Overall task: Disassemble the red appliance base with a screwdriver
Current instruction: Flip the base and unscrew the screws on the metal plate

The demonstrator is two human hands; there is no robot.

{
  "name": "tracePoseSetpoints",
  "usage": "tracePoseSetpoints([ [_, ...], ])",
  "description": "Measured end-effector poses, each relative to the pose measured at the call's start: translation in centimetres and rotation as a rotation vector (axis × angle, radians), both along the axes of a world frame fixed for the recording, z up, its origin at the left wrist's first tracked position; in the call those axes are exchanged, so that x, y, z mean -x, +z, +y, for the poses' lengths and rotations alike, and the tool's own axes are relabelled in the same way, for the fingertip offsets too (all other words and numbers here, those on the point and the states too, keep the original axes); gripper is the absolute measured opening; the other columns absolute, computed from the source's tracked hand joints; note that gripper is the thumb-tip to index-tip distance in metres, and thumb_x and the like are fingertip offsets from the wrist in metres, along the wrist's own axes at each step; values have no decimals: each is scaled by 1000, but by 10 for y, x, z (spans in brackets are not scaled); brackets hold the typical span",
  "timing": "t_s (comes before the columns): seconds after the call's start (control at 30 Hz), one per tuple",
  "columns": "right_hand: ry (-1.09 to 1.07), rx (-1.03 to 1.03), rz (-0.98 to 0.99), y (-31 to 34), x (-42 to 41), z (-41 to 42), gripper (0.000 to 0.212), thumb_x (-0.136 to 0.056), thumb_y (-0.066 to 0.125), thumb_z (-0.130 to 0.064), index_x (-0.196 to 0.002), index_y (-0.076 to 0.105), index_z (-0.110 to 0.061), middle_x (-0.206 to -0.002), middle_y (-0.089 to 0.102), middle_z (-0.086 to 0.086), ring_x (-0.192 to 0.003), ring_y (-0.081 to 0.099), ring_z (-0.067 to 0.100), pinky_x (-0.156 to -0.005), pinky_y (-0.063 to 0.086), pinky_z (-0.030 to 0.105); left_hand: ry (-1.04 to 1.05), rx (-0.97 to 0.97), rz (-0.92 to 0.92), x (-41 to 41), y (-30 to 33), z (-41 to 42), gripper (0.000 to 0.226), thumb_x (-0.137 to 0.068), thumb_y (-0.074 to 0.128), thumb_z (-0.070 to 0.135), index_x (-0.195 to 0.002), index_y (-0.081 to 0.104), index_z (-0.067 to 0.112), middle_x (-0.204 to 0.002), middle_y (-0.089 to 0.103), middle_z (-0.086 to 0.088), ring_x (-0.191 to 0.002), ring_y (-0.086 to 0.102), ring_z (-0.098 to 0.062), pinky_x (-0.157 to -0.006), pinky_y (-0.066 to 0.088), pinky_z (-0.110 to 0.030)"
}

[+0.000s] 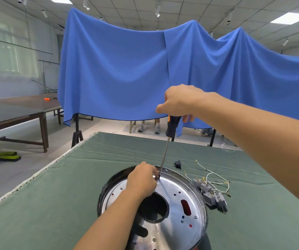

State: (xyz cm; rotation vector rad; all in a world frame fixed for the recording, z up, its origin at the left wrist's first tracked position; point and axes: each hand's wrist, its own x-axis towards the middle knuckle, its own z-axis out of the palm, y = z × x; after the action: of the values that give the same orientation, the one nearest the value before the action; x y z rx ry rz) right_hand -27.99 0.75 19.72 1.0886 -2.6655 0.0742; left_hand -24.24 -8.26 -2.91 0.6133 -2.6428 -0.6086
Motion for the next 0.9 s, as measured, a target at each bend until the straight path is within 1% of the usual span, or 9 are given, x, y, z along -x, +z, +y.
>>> tracePoseSetpoints([
  [0.07,-42,-16,130,-3,2,1,27,-91,46,-22,-67,45,-12,-61,51,4,-47,46,19,-47,29,24,-2,1,1,-1,0,2,28,-85,53,10,-102,67,28,-112,52,1,-102,54,-21,-72,38,-28],
  [0.17,31,-31,-22,3,0,-5,10,-86,43,-8,-83,52,-8,-76,59,12,-51,52,24,-48,40,24,-1,-1,7,-2,2,3,26,-85,53,11,-99,67,27,-111,52,0,-103,53,-21,-73,37,-27],
  [0.27,75,-54,-121,8,-3,-7,21,-84,48,-11,-100,60,-4,-83,61,9,-60,56,26,-55,47,25,-2,2,7,-4,3,4,25,-85,54,11,-102,67,25,-113,51,0,-103,53,-22,-72,37,-27],
  [0.4,23,19,128,-4,6,-5,35,-91,50,-37,-67,50,-12,-48,55,0,-37,49,16,-48,31,22,-8,-4,14,-4,2,4,24,-86,55,13,-104,67,24,-113,52,-1,-102,53,-22,-73,38,-28],
  [0.47,30,47,142,-6,10,-5,28,-91,47,-23,-66,45,-11,-59,55,6,-43,48,19,-48,31,23,-10,-6,20,-5,2,4,24,-87,54,13,-104,67,24,-114,51,-1,-102,52,-23,-73,37,-28],
  [0.57,84,72,-81,0,10,-3,10,-83,48,-16,-84,56,-11,-80,63,9,-58,59,24,-48,44,23,-2,-9,19,-5,1,4,22,-88,54,15,-104,67,24,-114,51,-2,-103,53,-23,-73,38,-28],
  [0.63,110,91,-146,1,12,0,13,-83,53,-26,-93,55,-18,-87,63,3,-69,62,22,-50,48,25,0,-15,14,-4,0,3,23,-88,54,15,-104,67,24,-114,51,-1,-102,53,-23,-73,39,-28],
  [0.77,-17,25,211,-5,14,3,46,-91,35,-65,-91,47,-21,-71,59,-1,-54,54,16,-49,32,26,2,-22,15,-3,0,2,23,-88,52,14,-102,67,25,-115,52,-1,-100,55,-22,-74,40,-28],
  [0.9,70,44,116,-5,17,-1,17,-98,36,-28,-107,42,-14,-74,57,6,-48,52,21,-48,37,27,15,-25,10,-2,0,1,24,-87,50,10,-96,67,24,-115,52,-1,-99,55,-23,-74,41,-29],
])
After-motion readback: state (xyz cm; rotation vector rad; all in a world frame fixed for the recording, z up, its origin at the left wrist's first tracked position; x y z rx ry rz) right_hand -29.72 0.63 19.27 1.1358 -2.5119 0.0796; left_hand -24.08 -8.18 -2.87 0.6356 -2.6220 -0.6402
